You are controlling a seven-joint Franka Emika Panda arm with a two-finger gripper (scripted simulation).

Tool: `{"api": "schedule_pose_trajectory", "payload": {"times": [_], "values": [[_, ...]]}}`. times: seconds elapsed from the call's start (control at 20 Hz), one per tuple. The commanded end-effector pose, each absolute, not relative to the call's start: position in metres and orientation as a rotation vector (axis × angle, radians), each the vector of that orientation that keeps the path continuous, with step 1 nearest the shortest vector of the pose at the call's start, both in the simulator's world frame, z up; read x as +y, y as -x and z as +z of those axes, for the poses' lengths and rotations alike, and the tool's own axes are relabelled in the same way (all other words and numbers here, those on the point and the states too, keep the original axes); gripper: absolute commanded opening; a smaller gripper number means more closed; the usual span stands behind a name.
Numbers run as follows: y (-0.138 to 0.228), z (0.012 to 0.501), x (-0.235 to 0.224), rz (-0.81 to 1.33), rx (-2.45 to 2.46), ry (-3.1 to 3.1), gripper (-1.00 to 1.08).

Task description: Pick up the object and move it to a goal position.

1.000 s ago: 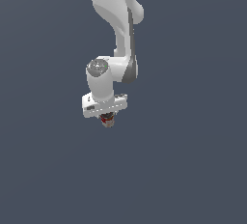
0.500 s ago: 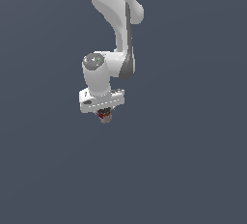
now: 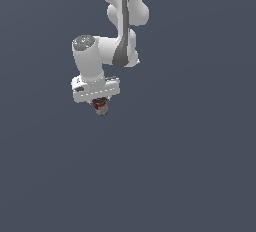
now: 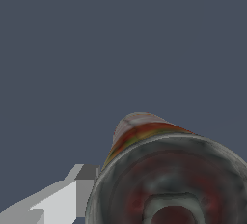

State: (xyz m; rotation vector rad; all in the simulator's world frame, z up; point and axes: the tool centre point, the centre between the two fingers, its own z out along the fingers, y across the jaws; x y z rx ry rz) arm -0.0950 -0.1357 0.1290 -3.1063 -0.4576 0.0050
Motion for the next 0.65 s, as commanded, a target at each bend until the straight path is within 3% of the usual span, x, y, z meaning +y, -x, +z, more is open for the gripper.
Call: {"api": "schedule_pose_trajectory", "payload": {"times": [0.0, 0.6], "values": [[0.106, 0.14, -0.146, -0.001, -0.459, 3.107, -1.0], [0.129, 0.161, -0.167, 0.0, -0.46, 3.107, -1.0]]}}
